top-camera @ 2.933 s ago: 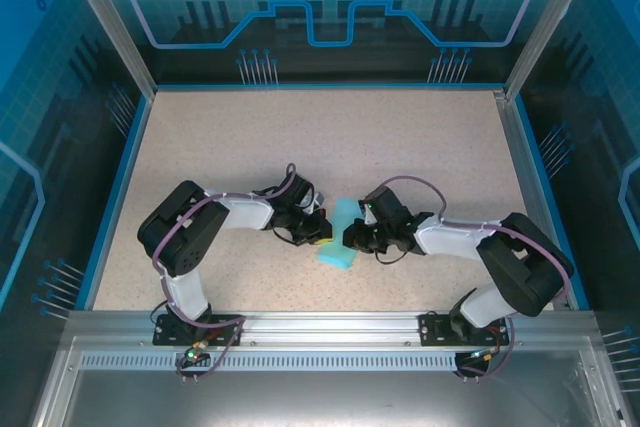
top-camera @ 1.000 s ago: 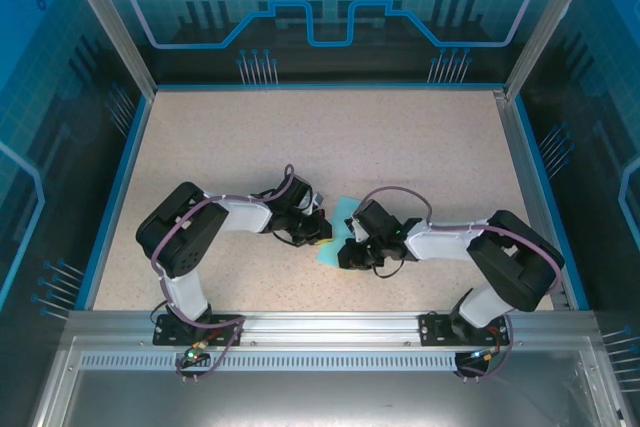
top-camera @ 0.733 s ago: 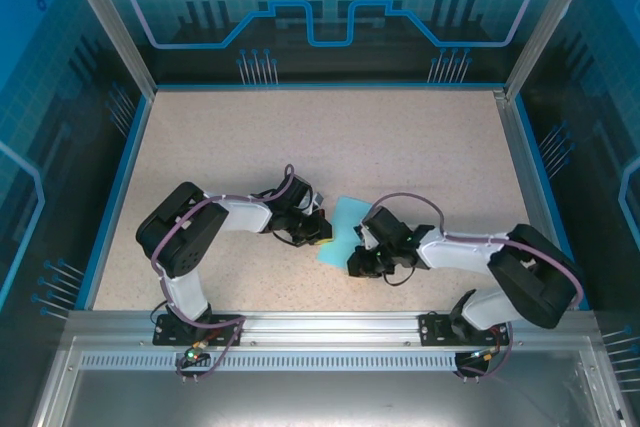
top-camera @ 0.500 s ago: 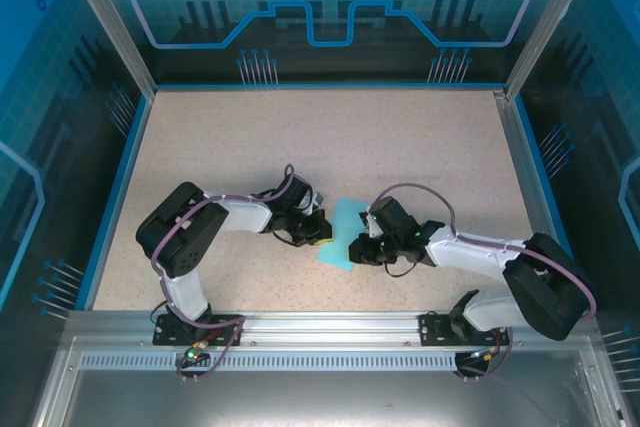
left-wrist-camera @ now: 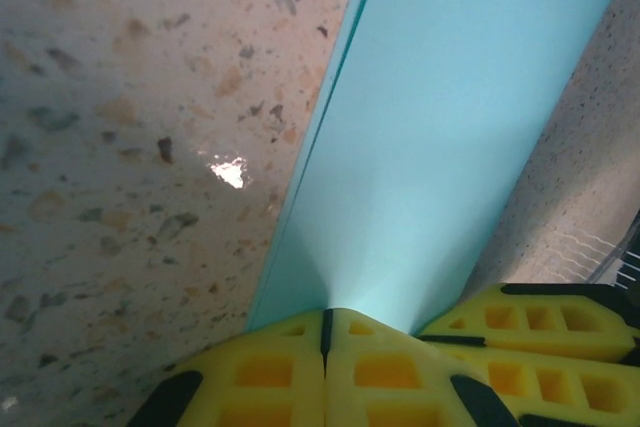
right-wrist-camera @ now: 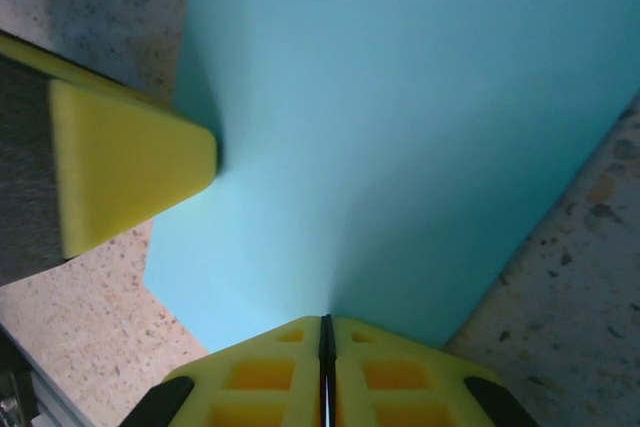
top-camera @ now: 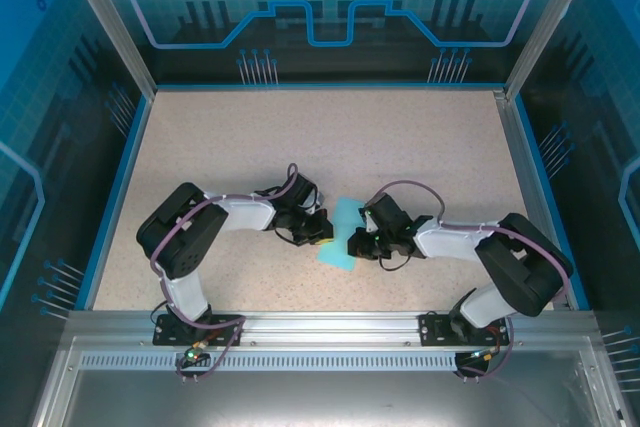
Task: Fold a paper plane with a square sheet of paper (pick it up from the middle)
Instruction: Fold the square sheet of paper in half at the center of the table, then first fold in half a square sheet of paper at the center of the table.
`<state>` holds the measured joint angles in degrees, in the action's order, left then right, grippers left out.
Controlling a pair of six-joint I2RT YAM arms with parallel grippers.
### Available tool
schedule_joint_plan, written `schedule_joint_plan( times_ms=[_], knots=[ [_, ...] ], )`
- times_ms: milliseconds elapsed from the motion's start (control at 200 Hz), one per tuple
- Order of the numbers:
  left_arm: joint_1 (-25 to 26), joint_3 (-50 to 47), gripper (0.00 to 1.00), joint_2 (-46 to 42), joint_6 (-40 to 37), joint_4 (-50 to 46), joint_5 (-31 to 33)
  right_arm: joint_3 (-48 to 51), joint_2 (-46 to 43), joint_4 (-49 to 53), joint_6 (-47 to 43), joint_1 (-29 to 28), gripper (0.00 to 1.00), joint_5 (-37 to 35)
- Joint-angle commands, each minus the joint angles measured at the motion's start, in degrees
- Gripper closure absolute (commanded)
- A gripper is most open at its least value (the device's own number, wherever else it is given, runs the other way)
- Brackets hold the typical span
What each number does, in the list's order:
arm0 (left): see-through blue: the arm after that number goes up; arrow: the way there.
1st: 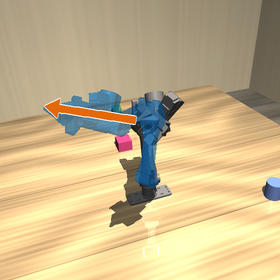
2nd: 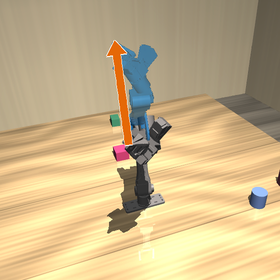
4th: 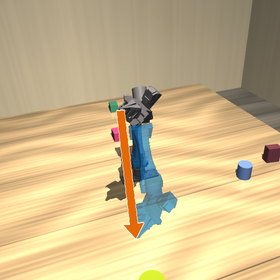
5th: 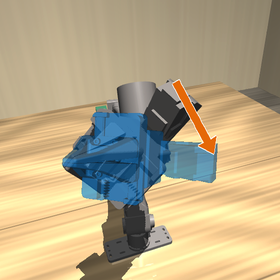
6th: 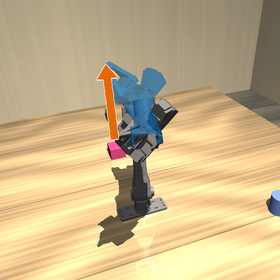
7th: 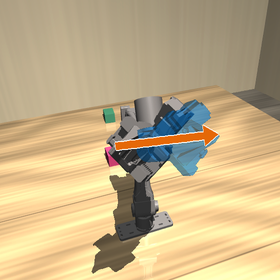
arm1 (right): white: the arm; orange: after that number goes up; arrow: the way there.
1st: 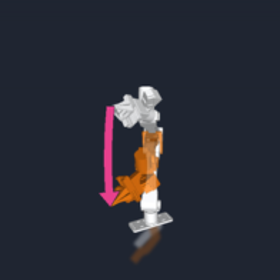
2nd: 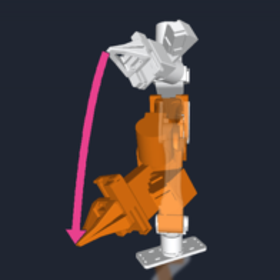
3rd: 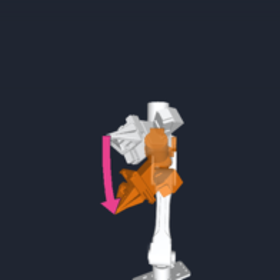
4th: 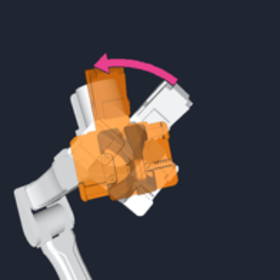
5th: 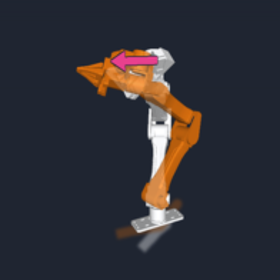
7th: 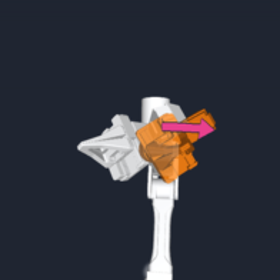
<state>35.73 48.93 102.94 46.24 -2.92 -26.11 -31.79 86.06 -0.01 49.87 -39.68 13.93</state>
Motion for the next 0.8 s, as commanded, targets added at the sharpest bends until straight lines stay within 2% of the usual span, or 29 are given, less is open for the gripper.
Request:
schedule_joint_plan(
  times_ms=[0, 135, 345, 560, 795],
  knots=[
    [0.57, 0.94, 0.92, -2.31, -1.65, -8.94, 3.74, 1.79, 1.46, -1.17, 1.53, 0.57, 0.9, -0.36],
    [1.46, 0.29, 0.9, -7.9, -0.2, -7.35, 1.97, 2.22, 1.82, -1.98, 2.33, 0.48, 0.9, -0.05],
    [4.05, -6.54, 0.91, -13.14, 6.23, 0.12, -0.56, 2.24, 2.77, -3.73, 4.2, -0.07, 0.9, 1.41],
    [7.52, -9.62, 0.95, -12.54, 10.03, 4.37, -0.24, 2.17, 2.71, -5.05, 5.1, -0.13, 0.9, 3.15],
    [10.85, -10.69, 0.98, -8.13, 15.3, 13.42, -3.25, 2.11, 3.14, -6.39, 5.76, -0.02, 0.9, 4.54]
  ],
)
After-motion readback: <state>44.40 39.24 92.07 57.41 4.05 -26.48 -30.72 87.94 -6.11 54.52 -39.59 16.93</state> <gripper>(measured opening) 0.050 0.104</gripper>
